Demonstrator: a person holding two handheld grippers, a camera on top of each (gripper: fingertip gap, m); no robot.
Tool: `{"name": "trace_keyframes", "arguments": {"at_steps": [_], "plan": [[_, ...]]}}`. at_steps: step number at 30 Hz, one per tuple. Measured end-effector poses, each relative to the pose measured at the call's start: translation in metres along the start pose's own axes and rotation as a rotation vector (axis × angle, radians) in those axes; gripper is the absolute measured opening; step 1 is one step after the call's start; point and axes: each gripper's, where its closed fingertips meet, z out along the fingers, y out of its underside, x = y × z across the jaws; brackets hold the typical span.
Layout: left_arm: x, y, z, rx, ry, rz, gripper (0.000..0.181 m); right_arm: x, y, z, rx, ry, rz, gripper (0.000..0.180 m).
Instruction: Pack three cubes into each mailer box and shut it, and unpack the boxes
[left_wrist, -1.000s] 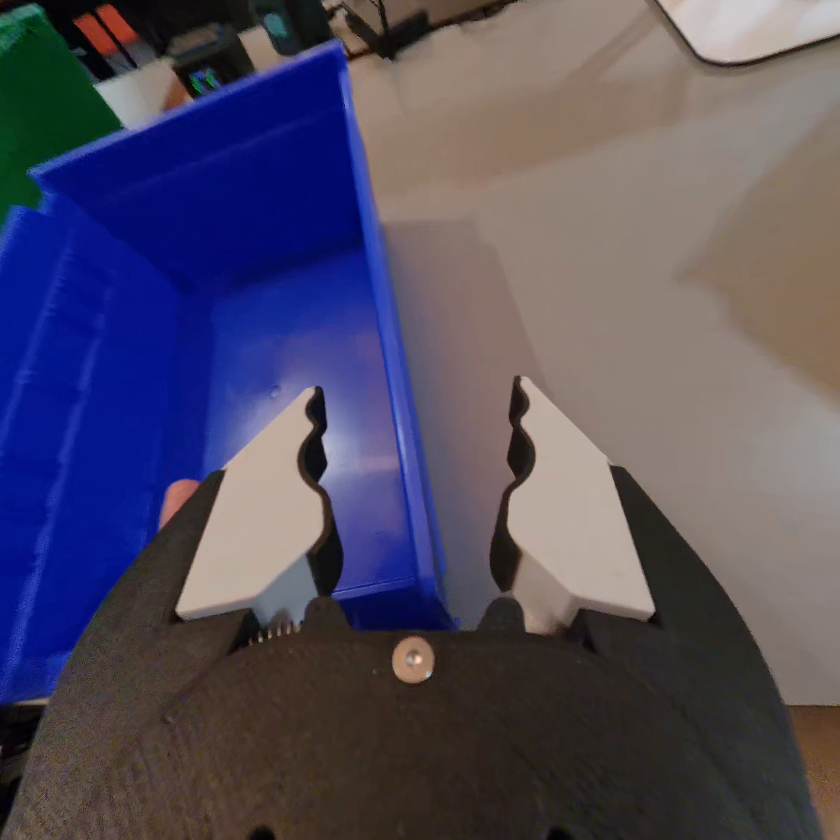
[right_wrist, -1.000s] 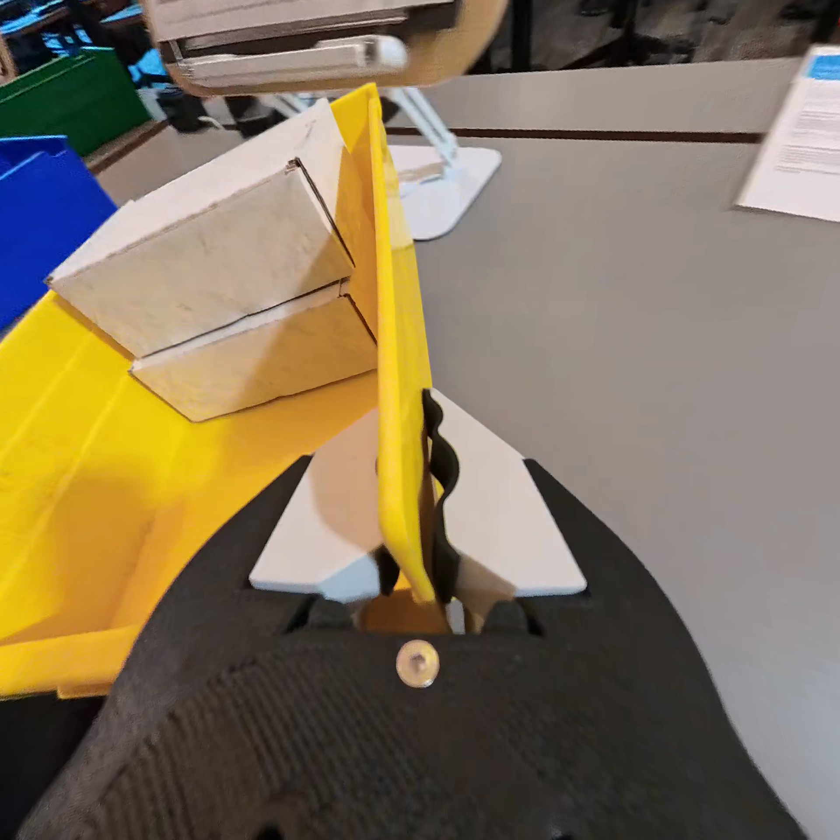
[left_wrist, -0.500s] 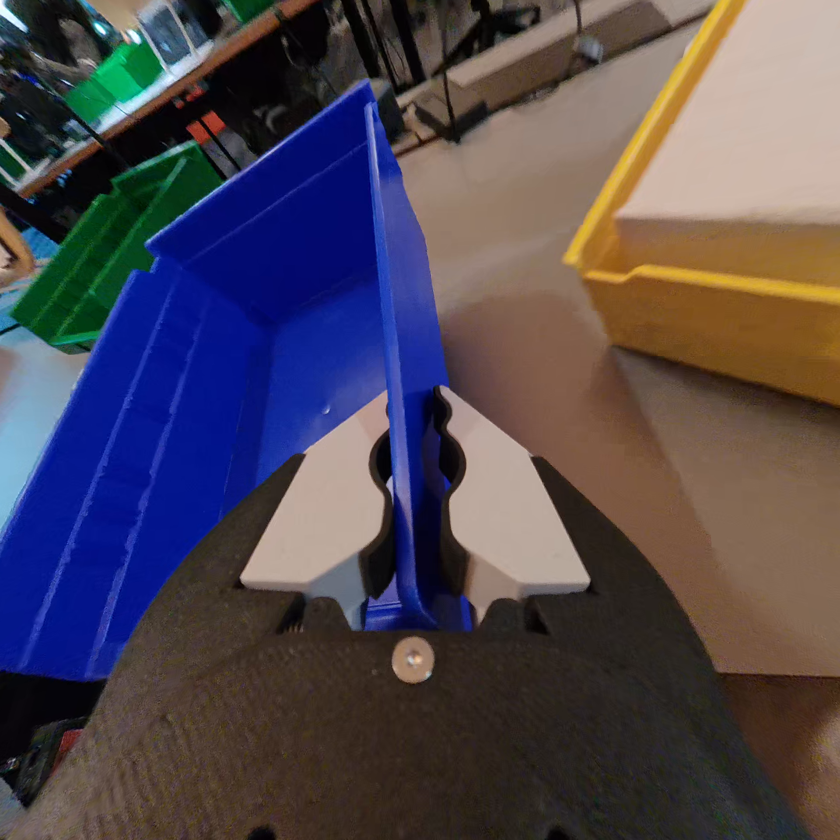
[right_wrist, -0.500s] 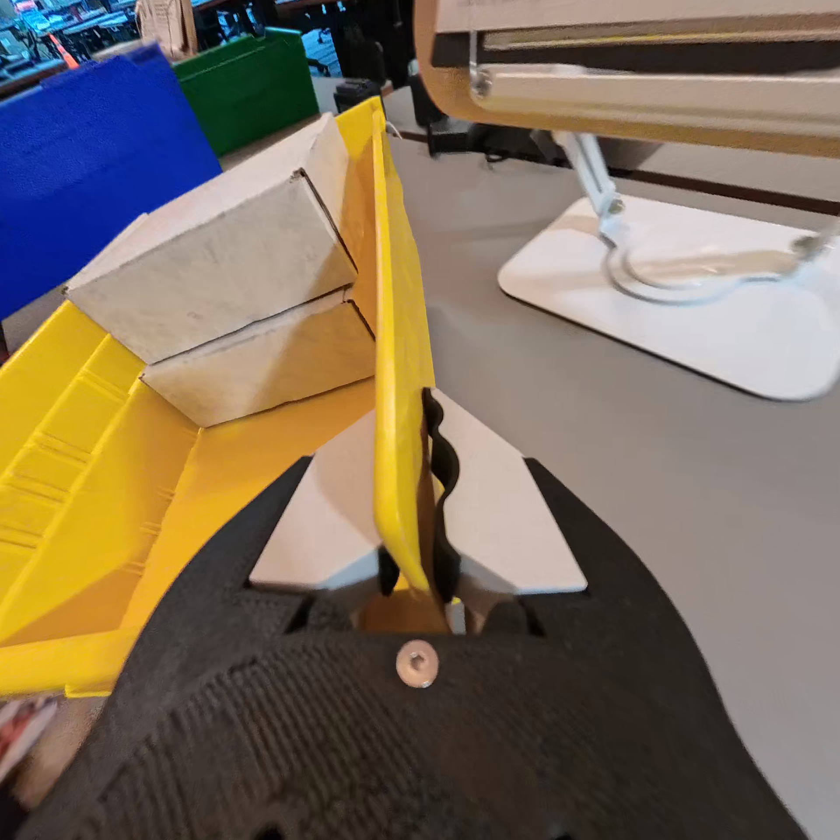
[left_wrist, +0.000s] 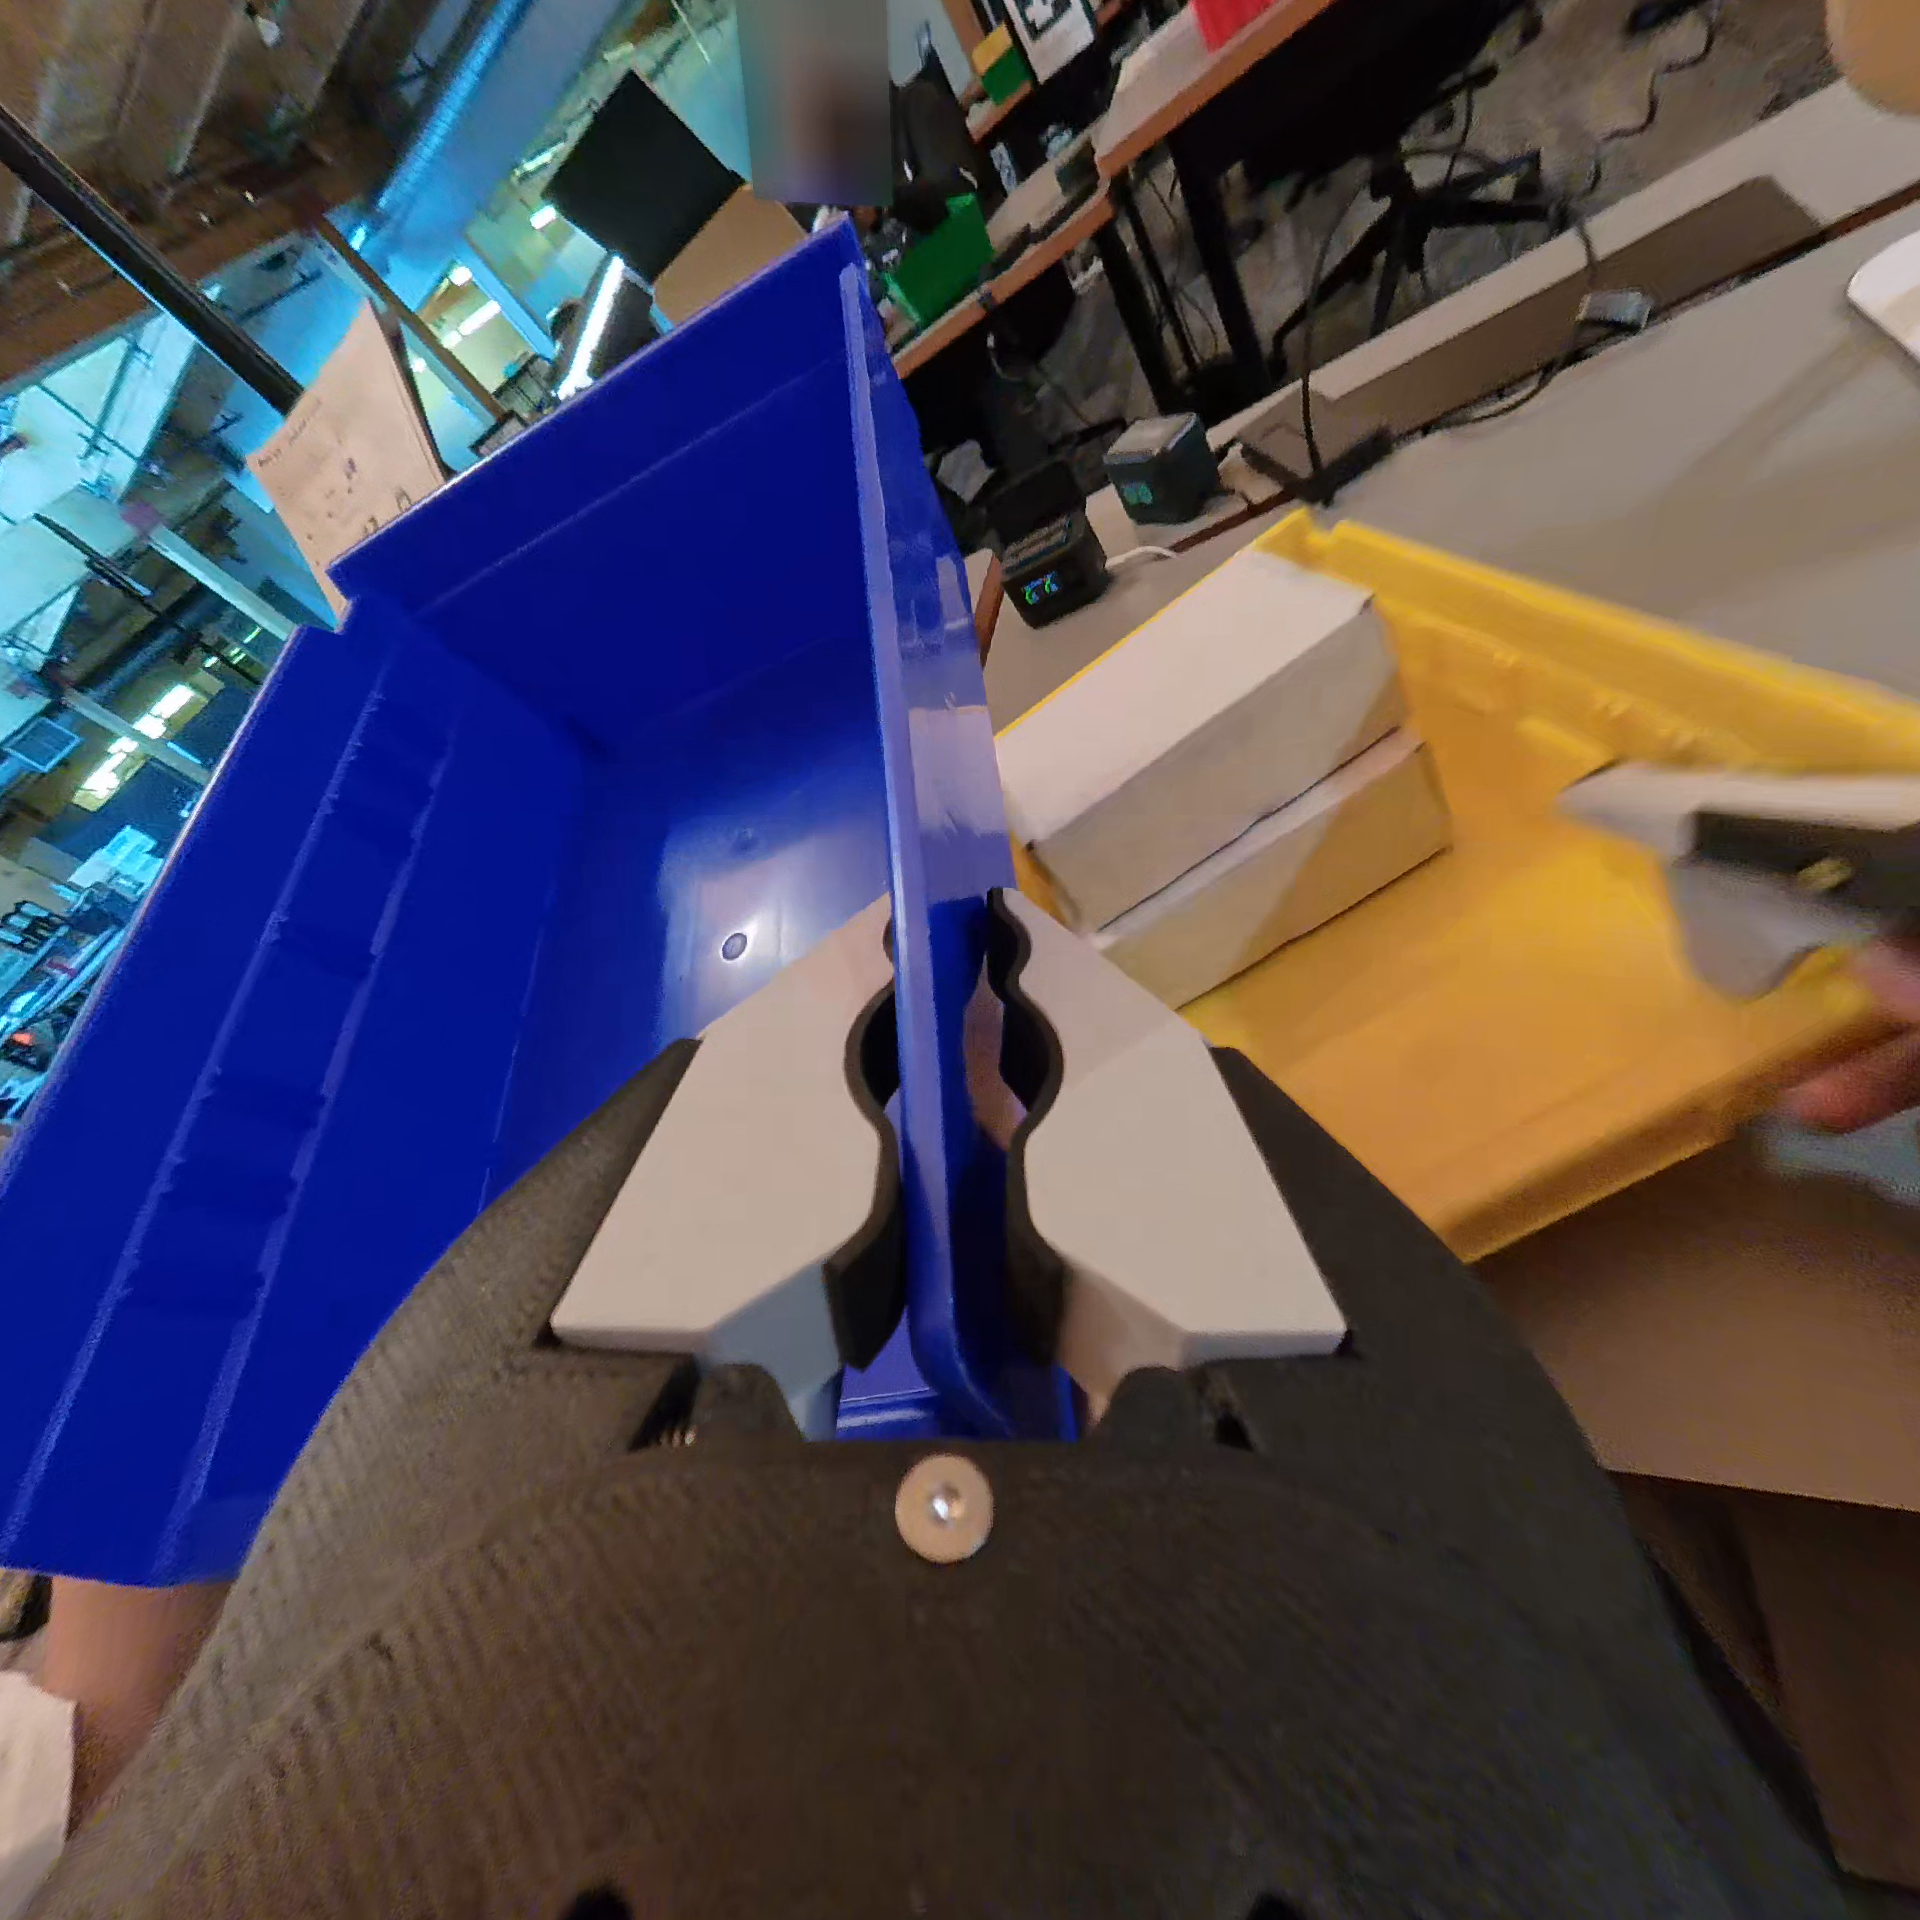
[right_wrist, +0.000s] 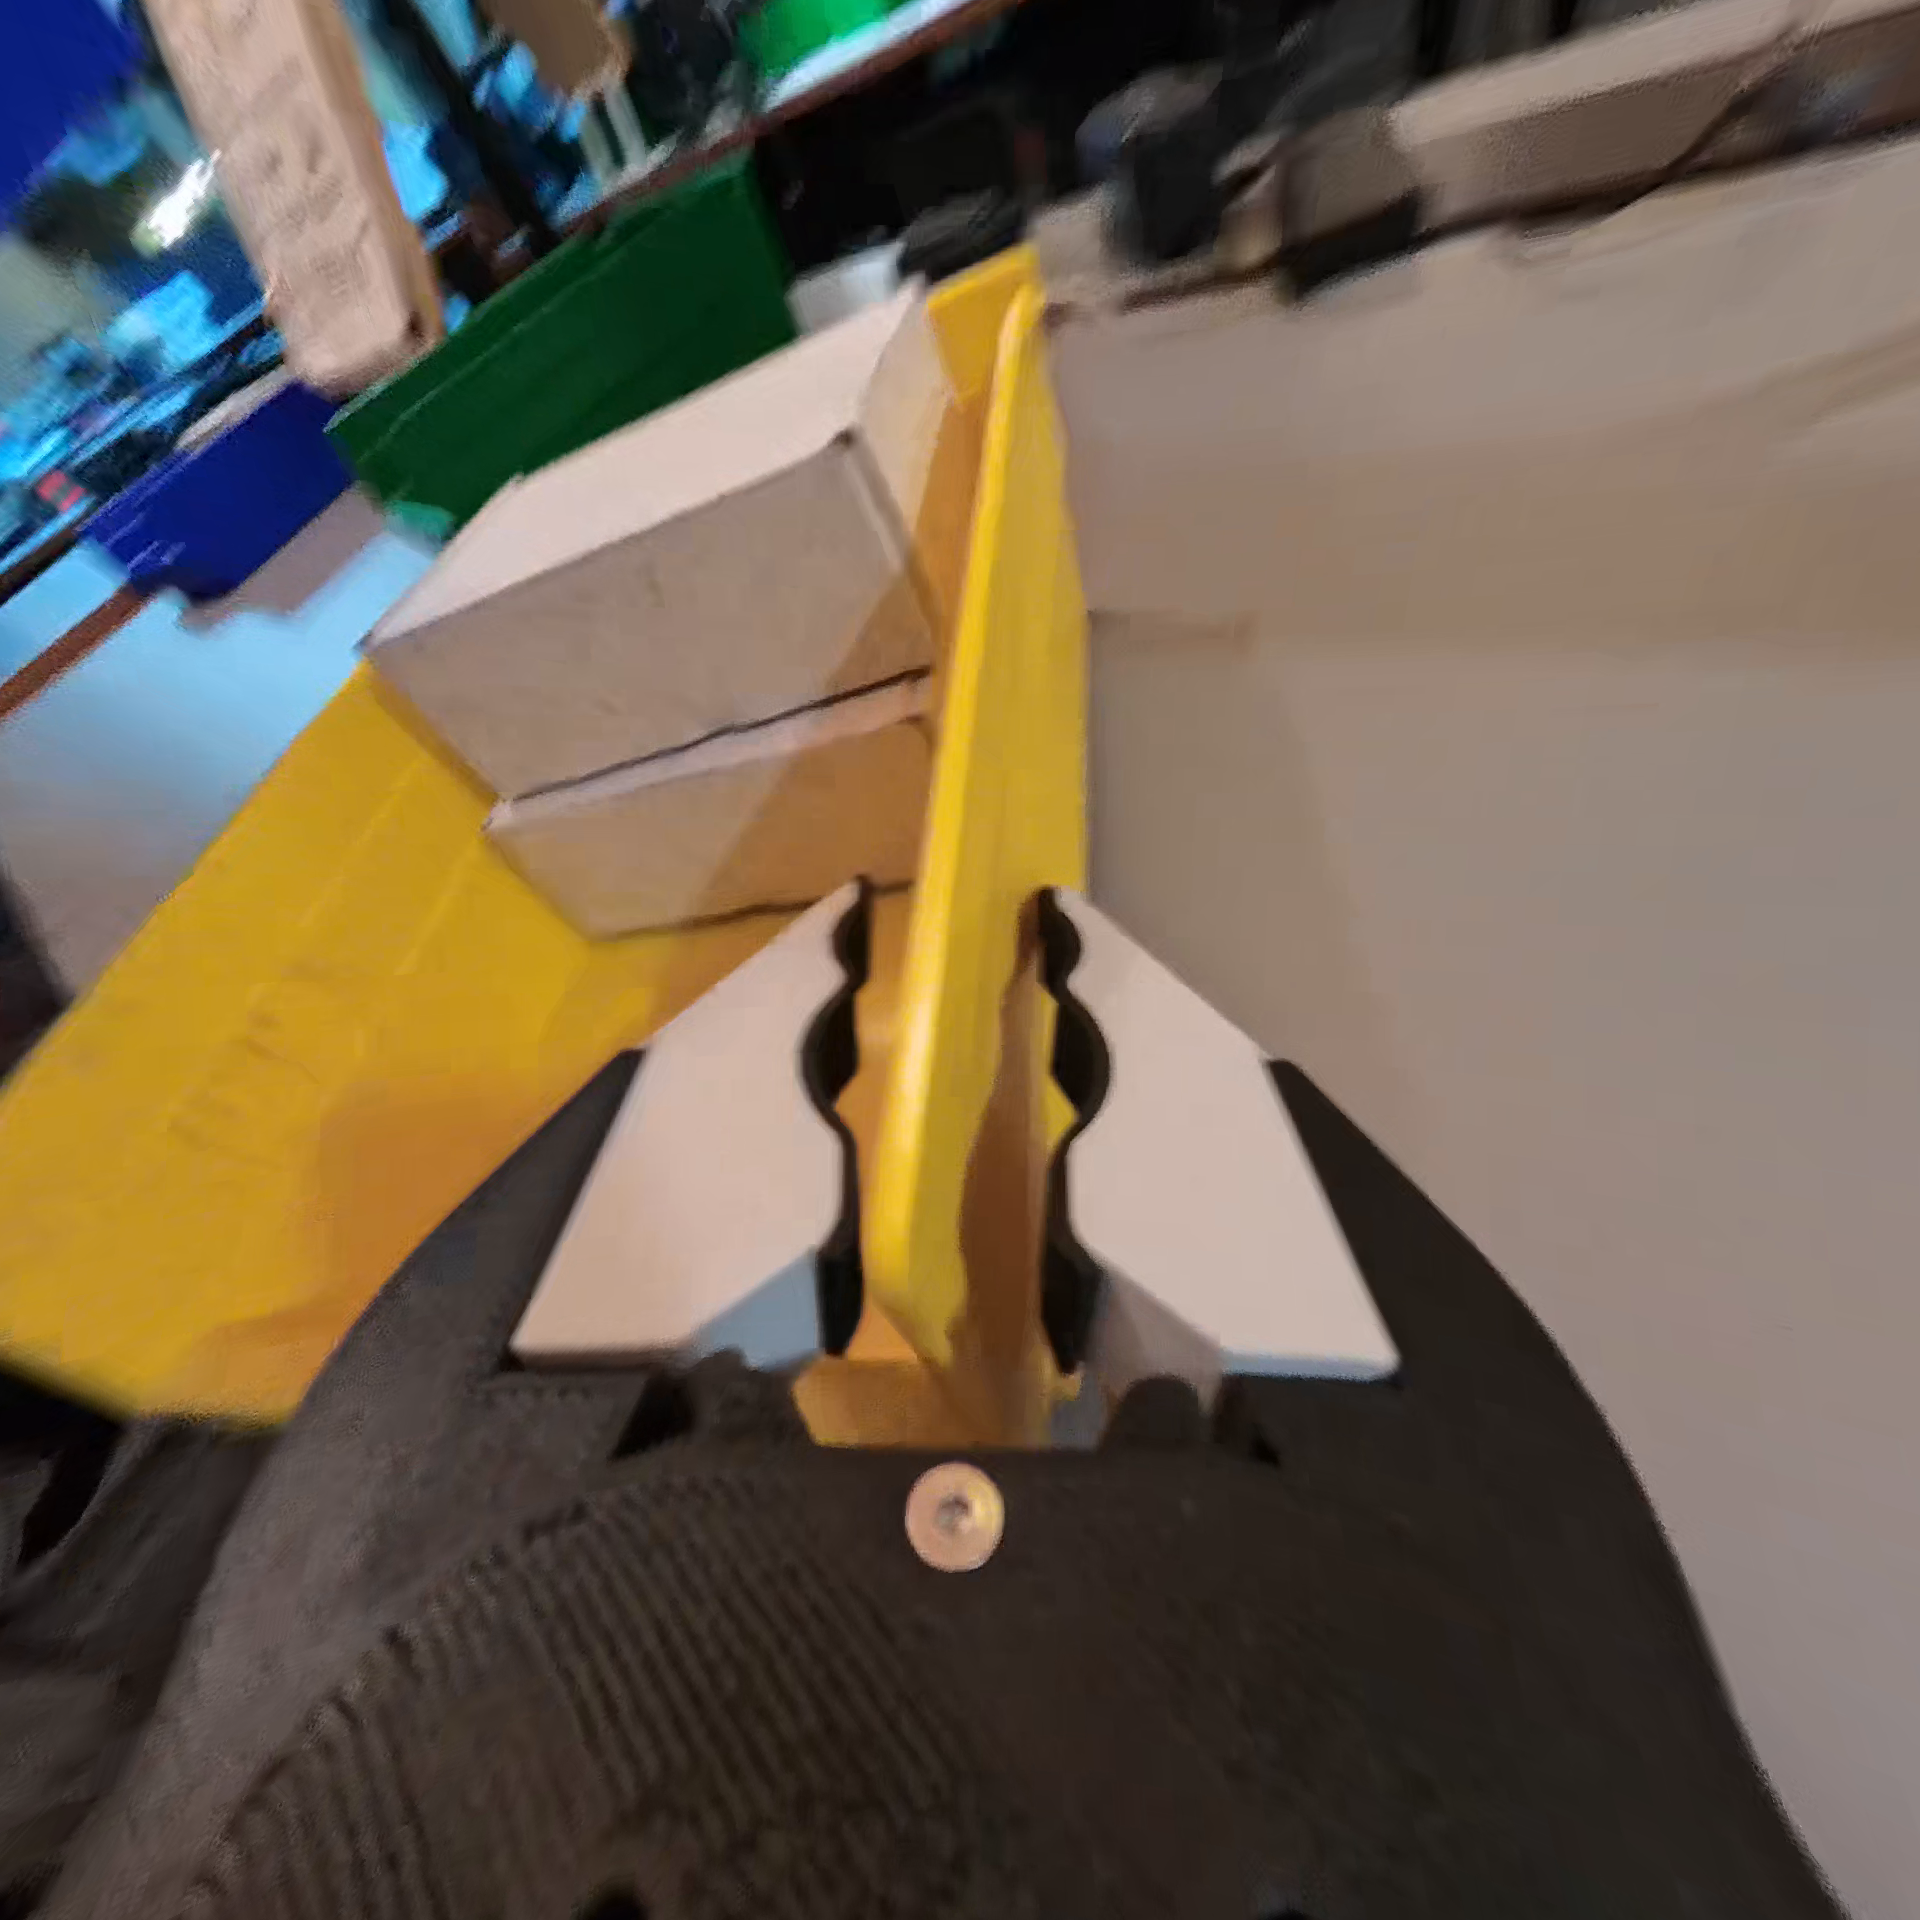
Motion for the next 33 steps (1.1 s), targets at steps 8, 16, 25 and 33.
{"name": "trace_keyframes", "arguments": {"at_steps": [8,16,25,33], "plan": [[0.011,-0.011,-0.008,0.050,0.026,0.014,0.003,-0.092,0.009,-0.038,-0.203,-0.694,0.278,0.072],[0.054,-0.049,-0.036,0.179,0.205,-0.017,0.003,0.065,-0.029,-0.117,-0.039,-0.428,-0.167,0.066],[0.178,-0.126,-0.132,0.410,0.690,-0.061,0.004,0.260,-0.048,-0.279,0.124,0.066,-0.227,0.066],[0.360,-0.137,-0.155,0.412,1.025,-0.108,0.004,0.336,-0.055,-0.396,0.337,0.288,-0.033,0.073]]}}
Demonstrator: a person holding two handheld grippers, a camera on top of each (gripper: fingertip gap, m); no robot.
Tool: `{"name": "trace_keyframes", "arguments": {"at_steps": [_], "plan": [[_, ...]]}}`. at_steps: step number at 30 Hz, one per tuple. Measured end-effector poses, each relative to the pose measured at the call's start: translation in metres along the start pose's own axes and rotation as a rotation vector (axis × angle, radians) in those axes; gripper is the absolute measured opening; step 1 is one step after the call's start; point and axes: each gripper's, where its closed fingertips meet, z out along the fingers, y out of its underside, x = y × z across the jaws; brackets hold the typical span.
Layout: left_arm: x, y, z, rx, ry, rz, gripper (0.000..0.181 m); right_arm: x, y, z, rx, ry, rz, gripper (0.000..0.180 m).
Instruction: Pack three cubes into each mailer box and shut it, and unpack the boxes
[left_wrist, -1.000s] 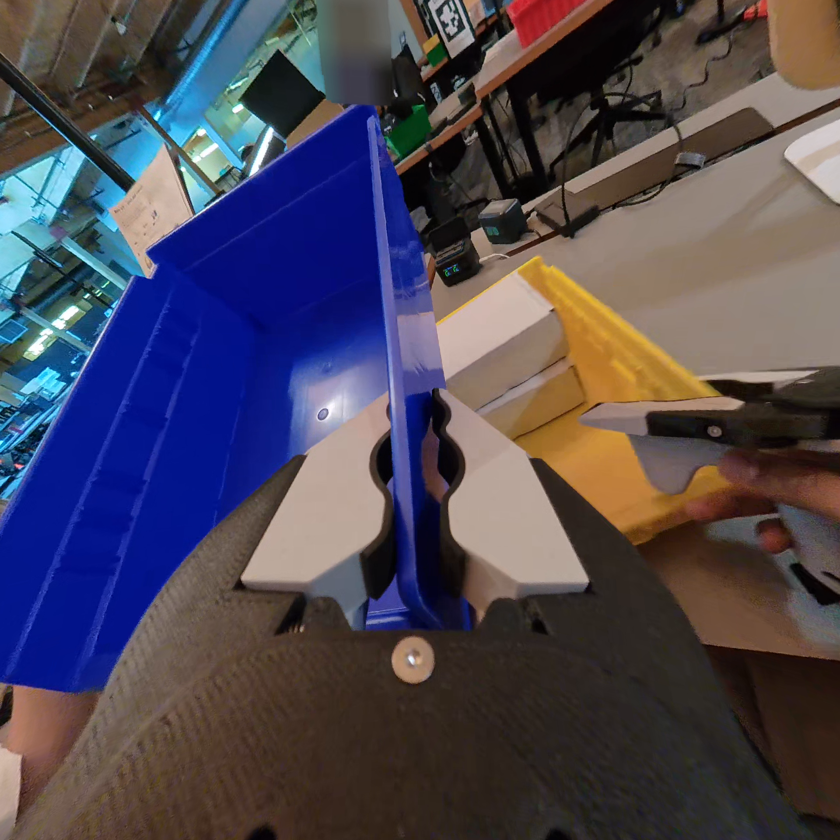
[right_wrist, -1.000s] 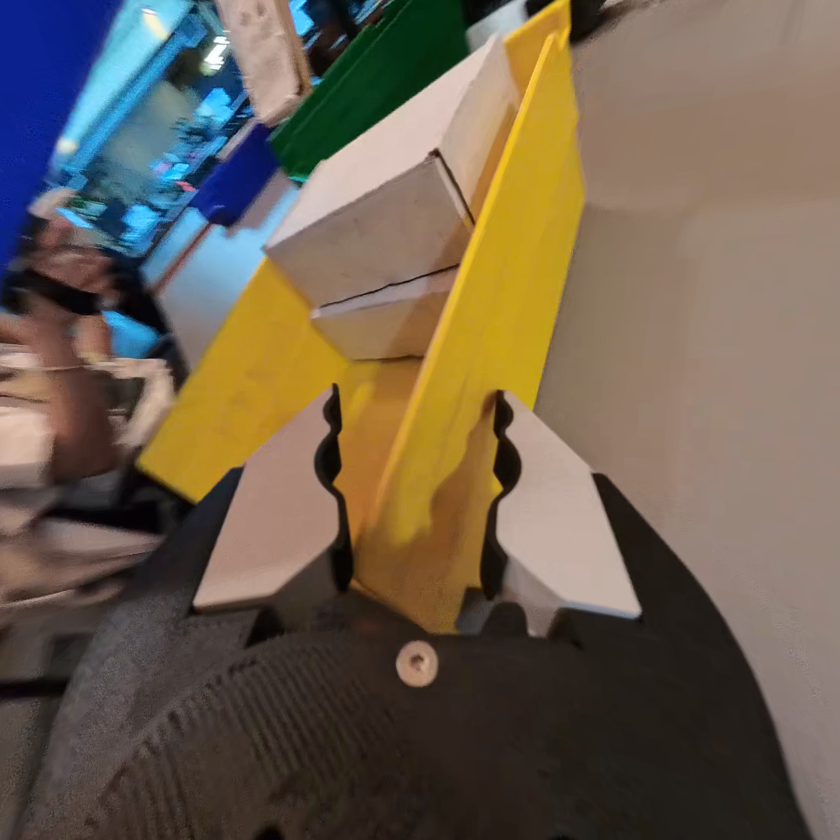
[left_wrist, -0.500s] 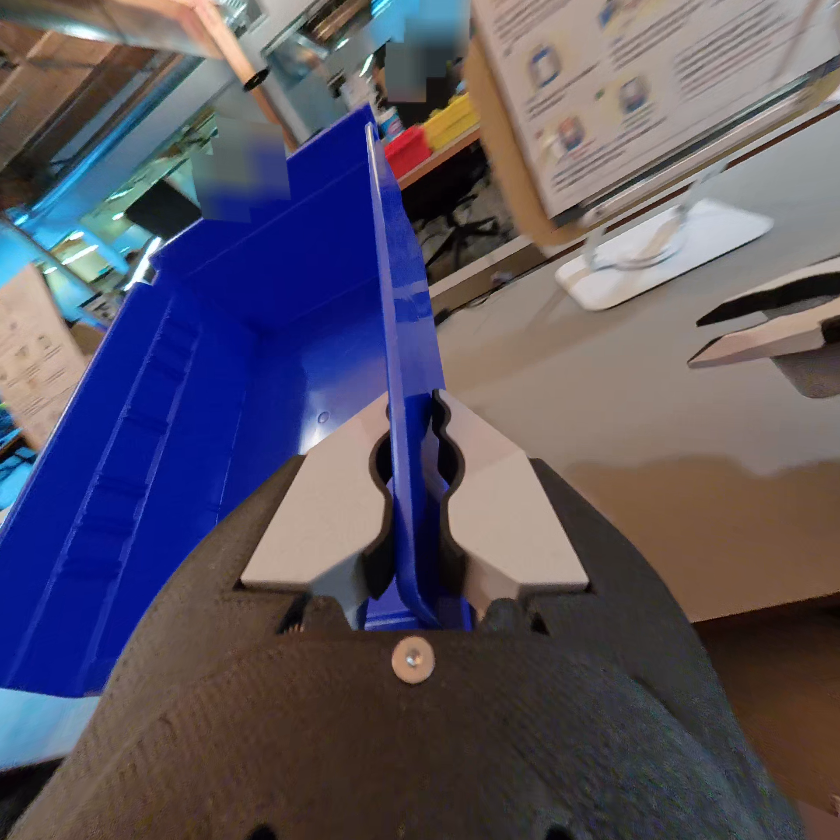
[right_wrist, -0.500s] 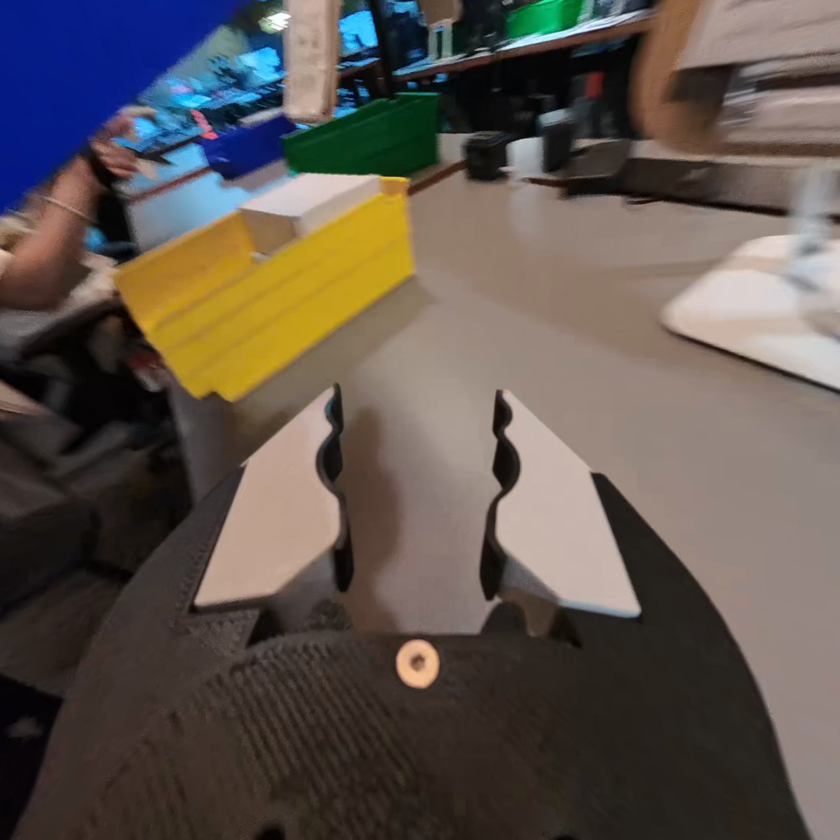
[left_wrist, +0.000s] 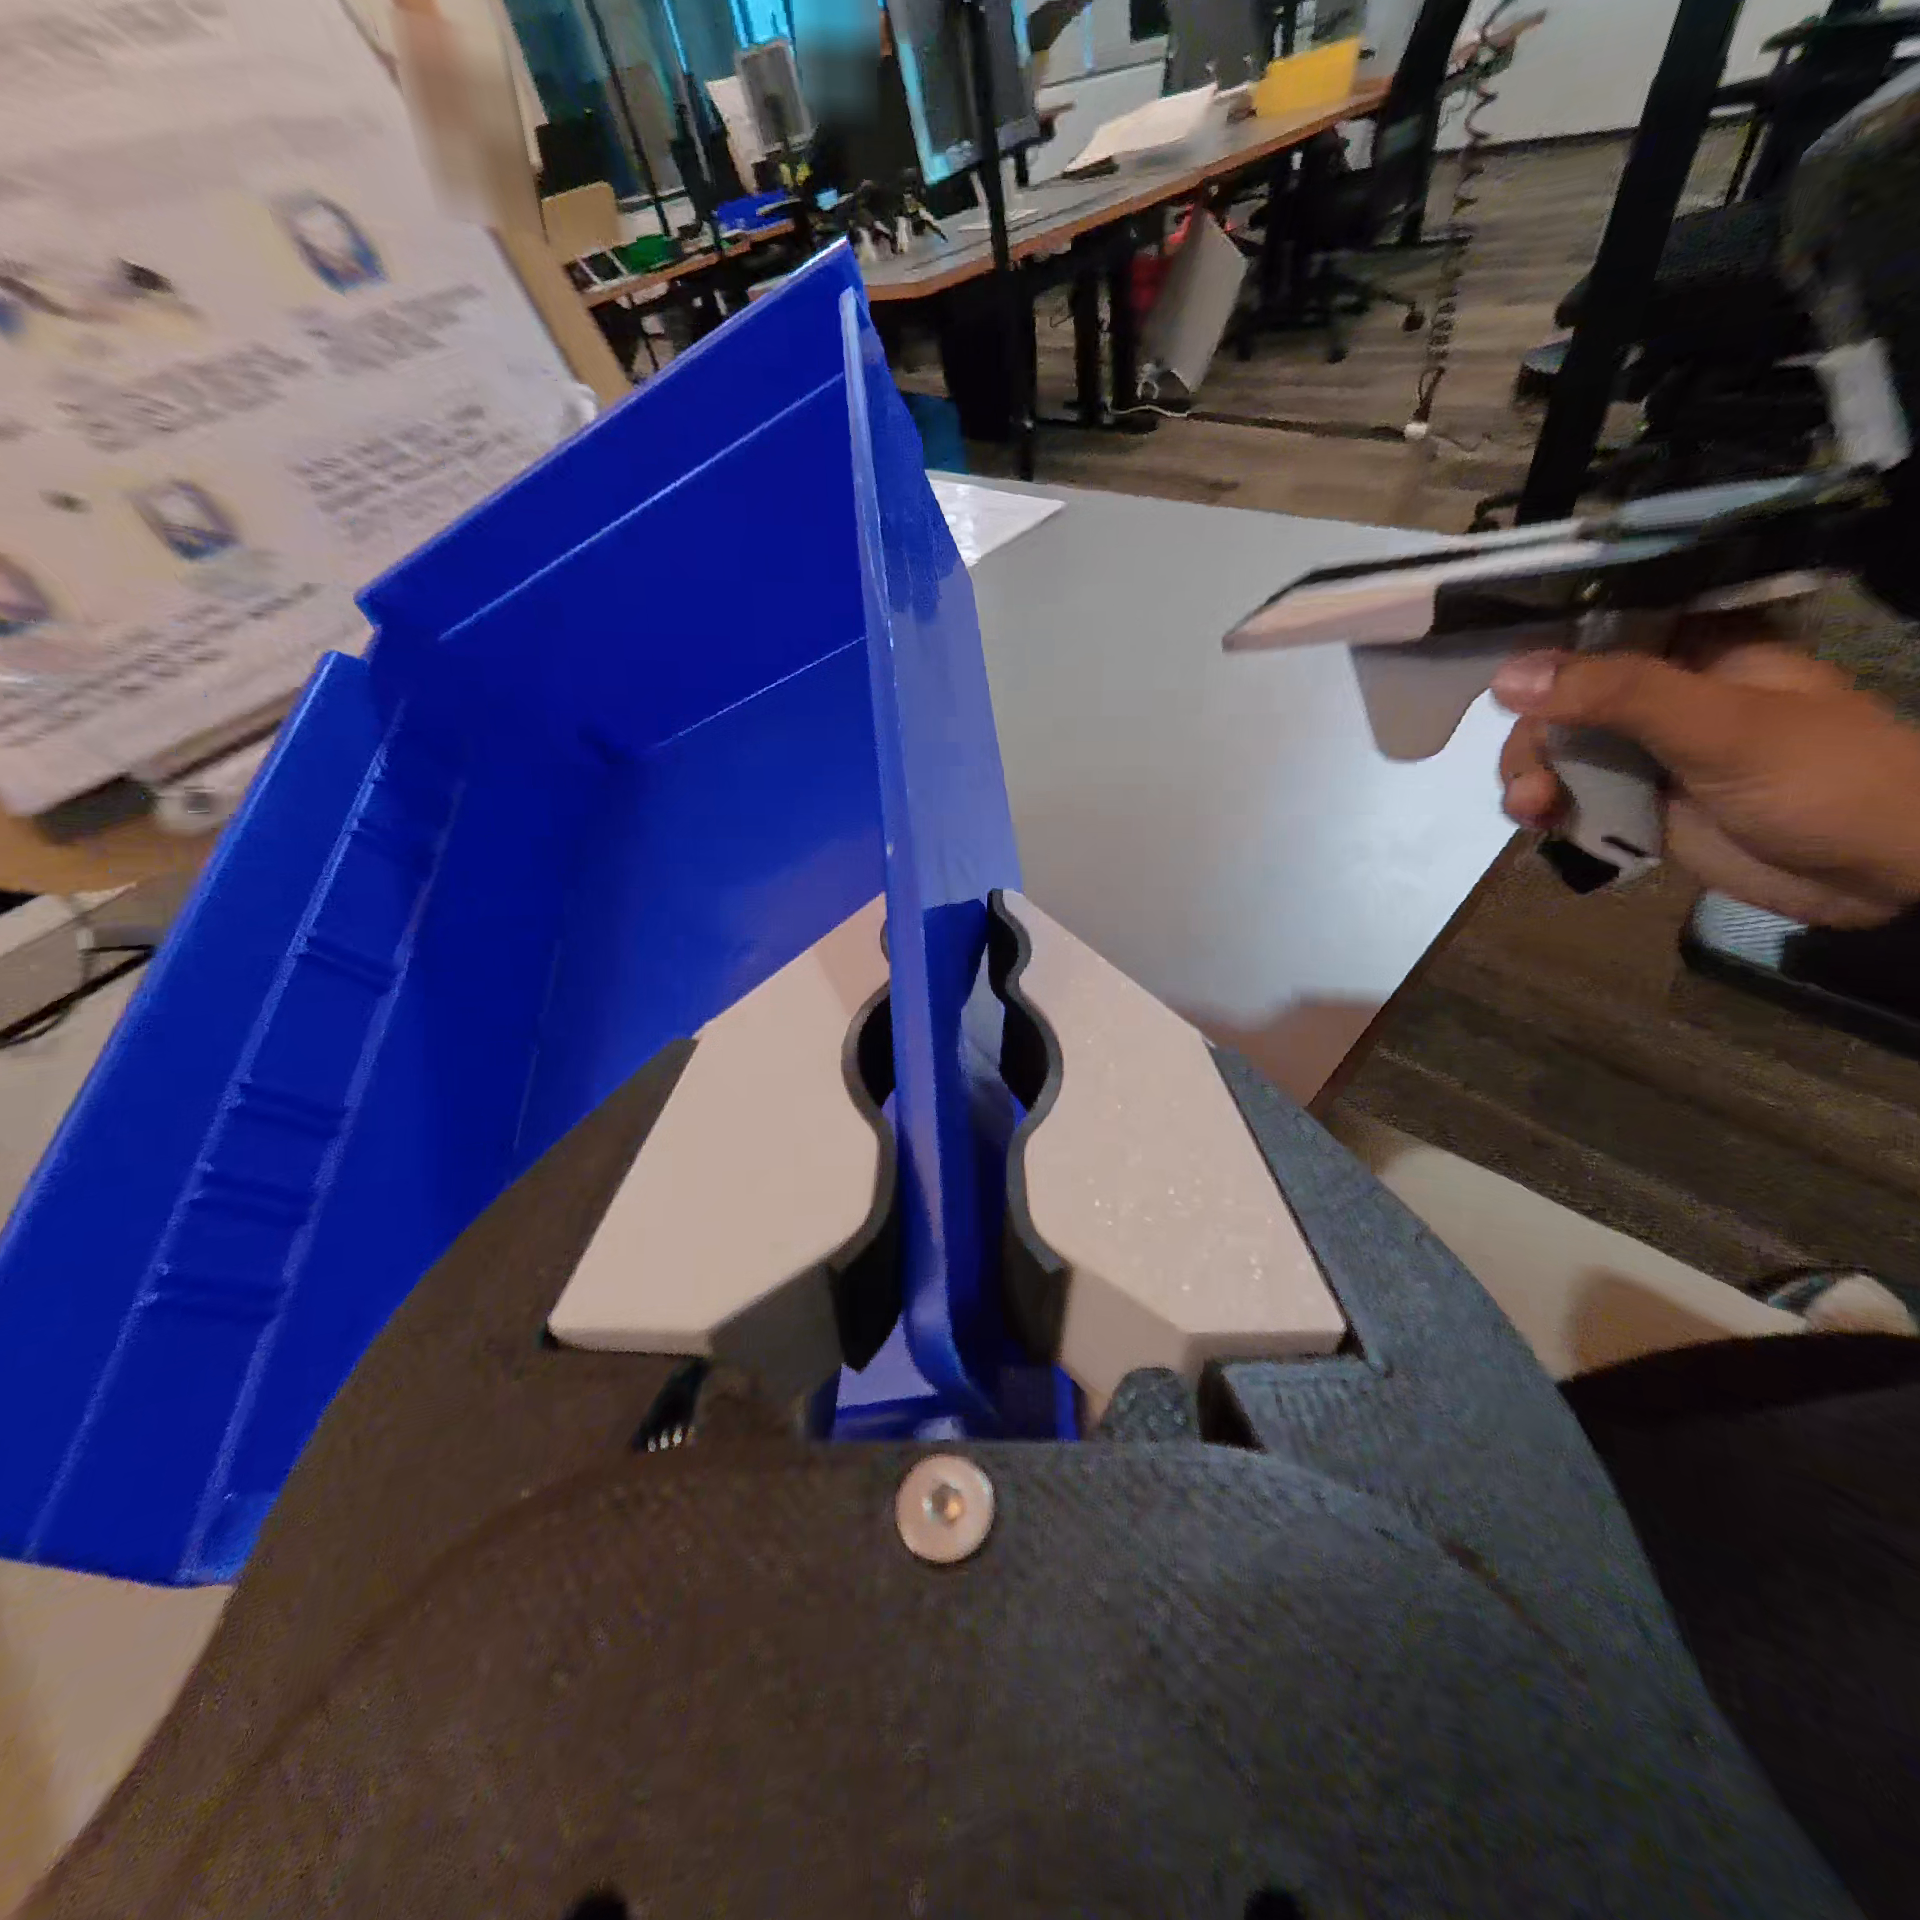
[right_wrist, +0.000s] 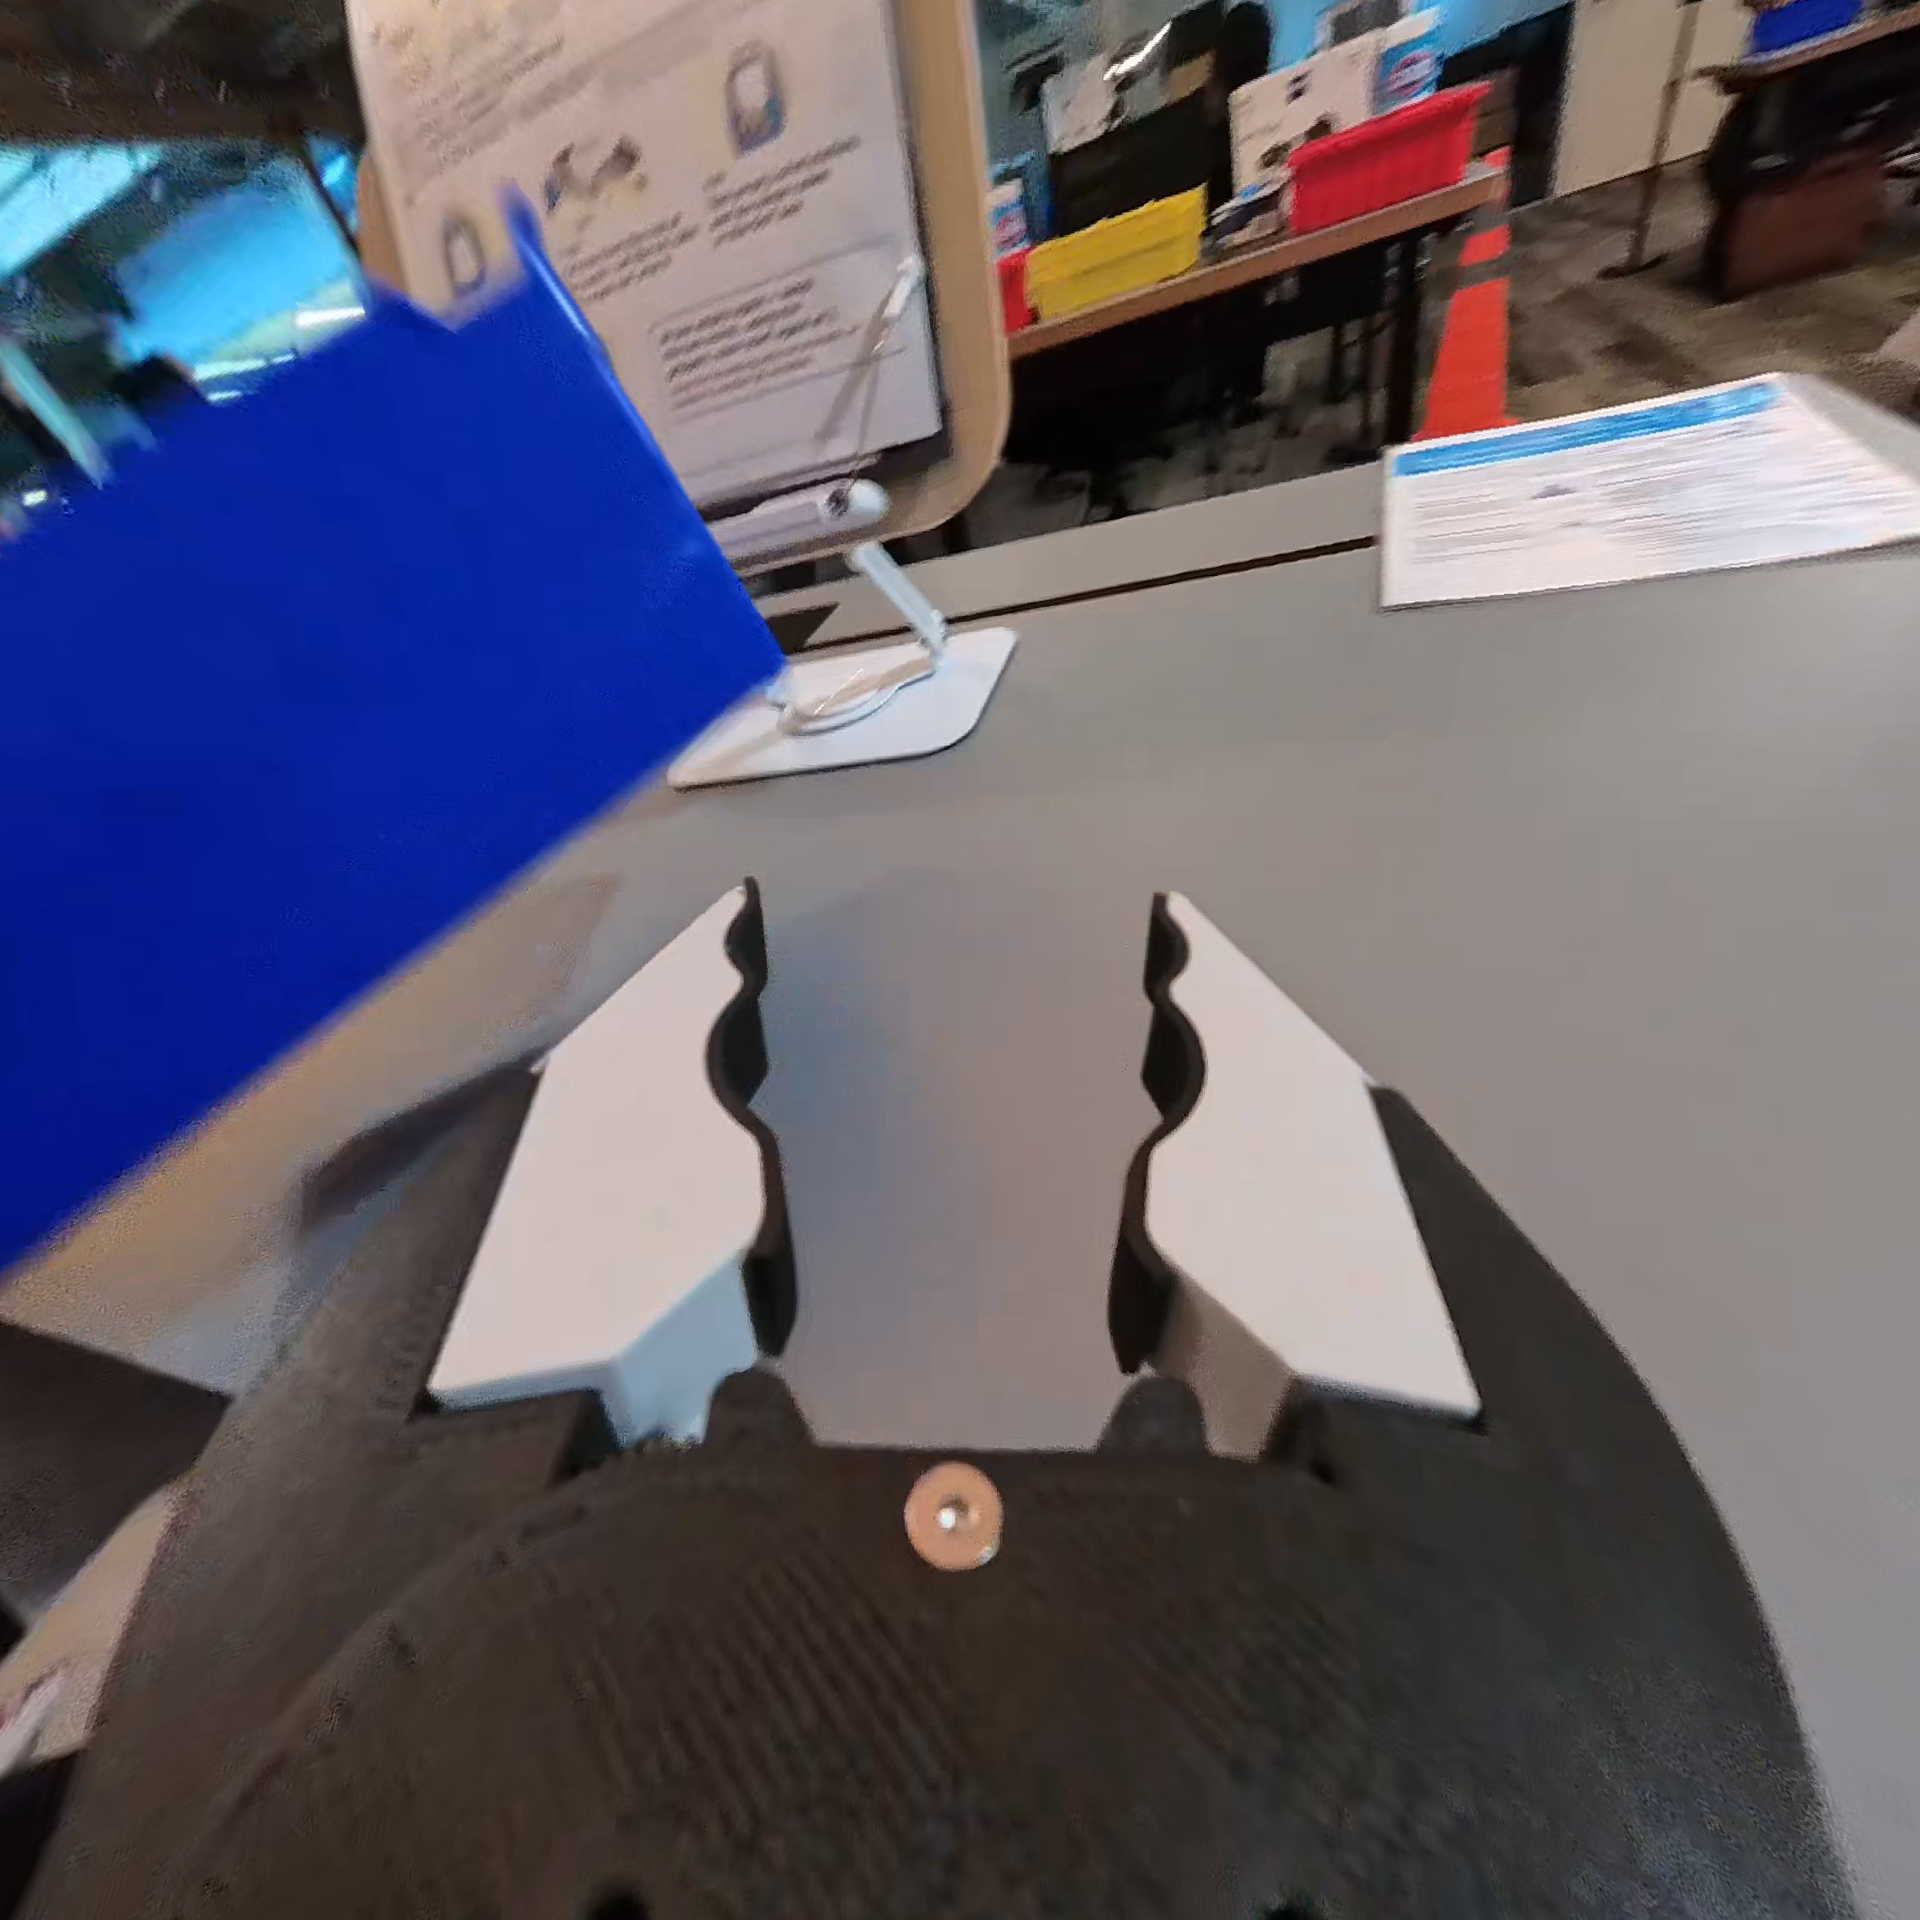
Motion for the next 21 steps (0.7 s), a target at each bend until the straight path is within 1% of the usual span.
{"name": "trace_keyframes", "arguments": {"at_steps": [3,6,10,12,14,16,17,18,21], "plan": [[0.025,0.028,0.054,-0.048,0.010,0.053,0.003,0.007,-0.008,-0.008,0.055,0.009,0.053,0.080],[0.041,0.039,0.093,-0.070,0.014,0.116,0.006,-0.001,-0.003,-0.009,0.039,0.001,0.020,0.084],[0.051,0.038,0.126,-0.052,-0.038,0.116,0.002,-0.013,0.000,-0.009,0.027,0.002,-0.115,0.088],[0.053,0.034,0.136,-0.018,-0.073,0.118,0.001,-0.018,0.000,-0.009,0.028,-0.002,-0.166,0.089],[0.061,0.036,0.147,-0.025,-0.040,0.104,0.000,-0.021,0.001,-0.008,0.028,-0.010,-0.191,0.091],[0.072,0.045,0.153,-0.079,0.020,0.082,0.009,-0.022,0.001,-0.008,0.027,-0.008,-0.201,0.092],[0.072,0.042,0.150,-0.075,0.012,0.067,0.008,-0.022,0.001,-0.008,0.027,-0.007,-0.207,0.094],[0.070,0.034,0.143,-0.037,0.000,0.064,0.006,-0.024,0.002,-0.008,0.026,-0.009,-0.215,0.096],[0.063,0.015,0.106,0.068,-0.002,0.083,0.013,-0.037,0.008,-0.005,0.010,-0.028,-0.228,0.103]]}}
